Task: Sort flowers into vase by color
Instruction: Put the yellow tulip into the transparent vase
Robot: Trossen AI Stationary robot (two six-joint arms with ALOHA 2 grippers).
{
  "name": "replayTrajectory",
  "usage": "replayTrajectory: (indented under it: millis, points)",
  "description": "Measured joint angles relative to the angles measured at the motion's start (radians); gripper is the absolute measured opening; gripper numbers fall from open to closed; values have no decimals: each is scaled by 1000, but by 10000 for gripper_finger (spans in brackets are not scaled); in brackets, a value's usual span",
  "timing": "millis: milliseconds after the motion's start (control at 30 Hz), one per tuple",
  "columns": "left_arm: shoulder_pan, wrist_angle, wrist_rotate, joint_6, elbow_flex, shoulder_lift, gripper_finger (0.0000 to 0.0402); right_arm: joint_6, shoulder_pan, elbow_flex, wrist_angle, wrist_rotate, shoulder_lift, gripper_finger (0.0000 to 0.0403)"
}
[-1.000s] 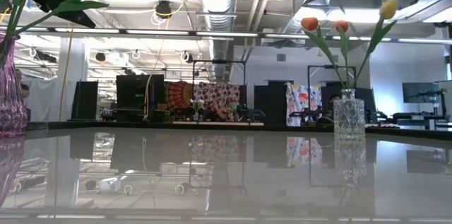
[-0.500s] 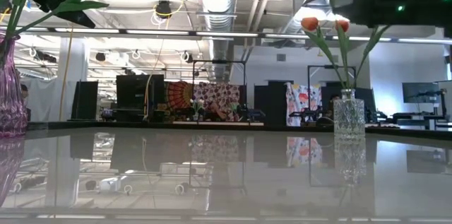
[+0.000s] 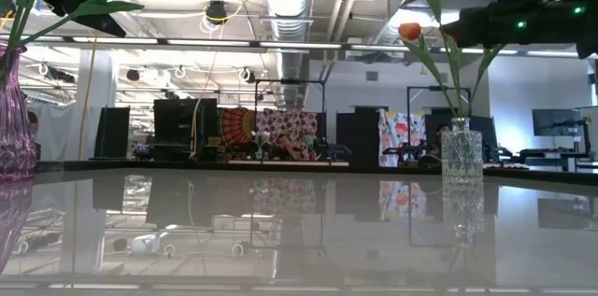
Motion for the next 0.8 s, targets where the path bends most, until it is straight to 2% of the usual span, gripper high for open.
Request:
replayTrajectory:
  millis: [433, 800]
  points:
    - [0, 0, -1, 0, 0, 0, 125, 52, -65, 0, 1, -34, 91, 15]
    - [0, 0, 0, 0, 0, 0, 125, 19, -71, 1, 101, -45, 96, 15]
